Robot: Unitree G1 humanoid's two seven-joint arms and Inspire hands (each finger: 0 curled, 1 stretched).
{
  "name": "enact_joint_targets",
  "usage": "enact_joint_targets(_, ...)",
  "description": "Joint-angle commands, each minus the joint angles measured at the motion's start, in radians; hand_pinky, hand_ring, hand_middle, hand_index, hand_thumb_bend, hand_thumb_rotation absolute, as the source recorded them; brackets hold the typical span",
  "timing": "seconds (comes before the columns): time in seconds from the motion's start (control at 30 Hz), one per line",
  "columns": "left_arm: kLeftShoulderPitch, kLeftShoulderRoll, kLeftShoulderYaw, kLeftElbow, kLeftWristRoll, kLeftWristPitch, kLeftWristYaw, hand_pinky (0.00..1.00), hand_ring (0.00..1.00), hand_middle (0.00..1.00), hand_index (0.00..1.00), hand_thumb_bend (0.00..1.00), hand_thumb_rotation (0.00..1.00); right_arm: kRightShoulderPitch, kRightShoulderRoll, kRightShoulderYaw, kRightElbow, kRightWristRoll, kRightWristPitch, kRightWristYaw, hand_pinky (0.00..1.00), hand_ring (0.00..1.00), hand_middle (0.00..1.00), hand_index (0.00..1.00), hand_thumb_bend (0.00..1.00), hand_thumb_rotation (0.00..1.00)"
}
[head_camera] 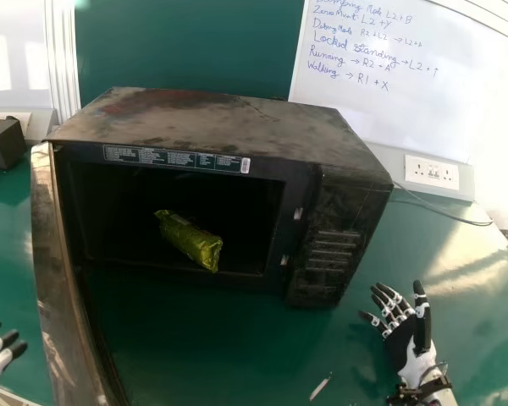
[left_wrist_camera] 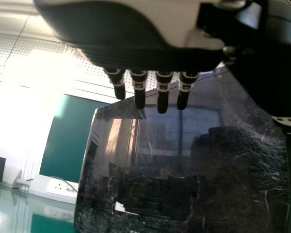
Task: Put biscuit inside oven
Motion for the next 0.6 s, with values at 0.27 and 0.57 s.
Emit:
enact_joint_targets(0.27, 0.026, 0.086, -0.058, -0.054, -0.002, 0.071, -0.023, 1.00, 1.00, 1.00, 1.00, 0.94, 0.90, 0.008, 0.009, 0.003, 0.014, -0.012, 0.008, -0.007, 0.73, 0.88, 0.90, 0.77, 0.83, 0.57)
enact_joint_targets(0.57, 0.016, 0.168, -0.099, -0.102, -0.004, 0.156, -0.040, 1.00, 1.00, 1.00, 1.00, 0.93, 0.92, 0.019, 0.016, 0.006, -0.002, -0.015, 0.006, -0.011, 0.76, 0.89, 0.92, 0.79, 0.83, 0.61)
